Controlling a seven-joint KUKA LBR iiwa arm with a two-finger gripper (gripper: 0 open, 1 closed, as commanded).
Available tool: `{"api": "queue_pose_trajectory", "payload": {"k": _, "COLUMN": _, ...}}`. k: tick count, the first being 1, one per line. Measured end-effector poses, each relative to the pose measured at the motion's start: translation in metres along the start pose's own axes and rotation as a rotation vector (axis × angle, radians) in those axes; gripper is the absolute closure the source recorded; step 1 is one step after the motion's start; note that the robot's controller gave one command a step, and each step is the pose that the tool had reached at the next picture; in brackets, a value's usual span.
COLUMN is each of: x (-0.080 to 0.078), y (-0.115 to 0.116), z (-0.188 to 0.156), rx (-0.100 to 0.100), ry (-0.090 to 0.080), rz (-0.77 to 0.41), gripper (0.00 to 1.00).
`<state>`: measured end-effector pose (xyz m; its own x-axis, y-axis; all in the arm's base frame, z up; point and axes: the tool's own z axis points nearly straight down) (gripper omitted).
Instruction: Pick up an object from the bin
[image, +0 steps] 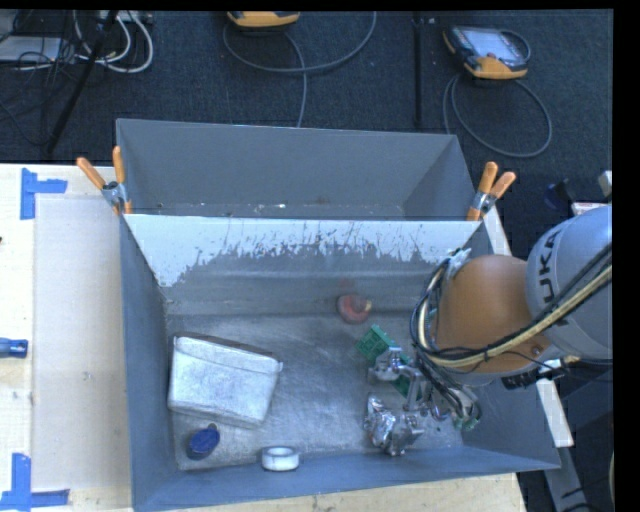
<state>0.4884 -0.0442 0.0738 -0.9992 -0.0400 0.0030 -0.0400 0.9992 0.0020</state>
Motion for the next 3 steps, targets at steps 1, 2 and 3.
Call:
{"api": "queue_pose_trajectory", "payload": {"k": 1, "x": -0.0002, "y": -0.0005, "z": -0.0019, "rx": 0.001, "ry": 0.000, "rz": 0.002, "gripper": 1.00}}
{"api": "queue_pose_trajectory", "payload": {"k": 2, "x": -0.0004, "y": -0.0005, "z": -0.0016, "rx": 0.001, "ry": -0.001, "rz": 0.004, "gripper": 0.00}}
{"api": "queue_pose_trajectory", "payload": {"k": 3, "x": -0.0001, "y": -0.0006, "z": -0.0019, "rx": 0.001, "ry": 0.000, "rz": 0.005, "gripper": 1.00}}
